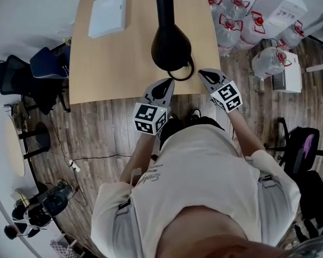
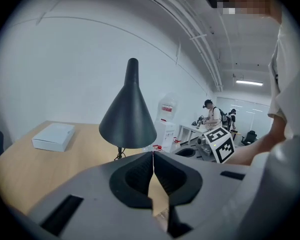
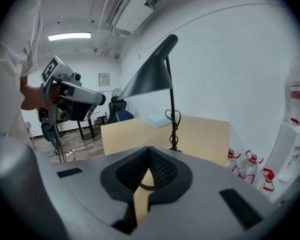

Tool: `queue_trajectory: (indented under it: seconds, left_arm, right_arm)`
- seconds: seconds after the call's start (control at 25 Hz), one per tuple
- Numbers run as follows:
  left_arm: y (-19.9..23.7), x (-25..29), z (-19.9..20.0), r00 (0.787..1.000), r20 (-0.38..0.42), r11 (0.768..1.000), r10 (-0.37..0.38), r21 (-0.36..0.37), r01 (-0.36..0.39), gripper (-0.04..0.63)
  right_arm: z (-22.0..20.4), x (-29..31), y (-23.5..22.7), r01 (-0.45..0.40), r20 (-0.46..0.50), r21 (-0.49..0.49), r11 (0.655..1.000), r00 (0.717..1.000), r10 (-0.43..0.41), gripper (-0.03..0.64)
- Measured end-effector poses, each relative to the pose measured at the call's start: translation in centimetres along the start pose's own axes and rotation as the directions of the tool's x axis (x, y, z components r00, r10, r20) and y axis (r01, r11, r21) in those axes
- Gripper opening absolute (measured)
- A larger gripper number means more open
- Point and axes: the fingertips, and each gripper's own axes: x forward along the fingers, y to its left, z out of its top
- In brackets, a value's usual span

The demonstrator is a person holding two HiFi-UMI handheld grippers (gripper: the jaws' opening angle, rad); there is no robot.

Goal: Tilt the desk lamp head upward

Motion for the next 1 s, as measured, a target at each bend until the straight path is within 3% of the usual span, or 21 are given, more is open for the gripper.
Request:
queue_trajectory:
  seconds: [0.36,0.64,1.0]
  left_arm:
    - [1.3,2.5,-2.9,0.999,-0.048,0.998,0.006,-0.069,-0.01,0.017]
    - [3.1,4.3,-3.9,0.997,-0.067,0.995,0.04,-0.083,-0.045,0.017]
    - [3.6,5.0,-3.0,0.997,-0.052,0.995,0.063,-0.077,-0.067,0.017]
  right_arm:
    - [-6.8,4.8,-0.6,-0.072,-0.189,0.045,0.996,0.979,0.08,-0.005]
    - [-13.0,8.9,-1.2,-0.103,-0.361,0.07,0.992,0.925,0.121,-0.005]
    - [-14.4,10.5,-0.9,-0.163,-0.418,0.038,0.986,0.894,0.164,-0.005]
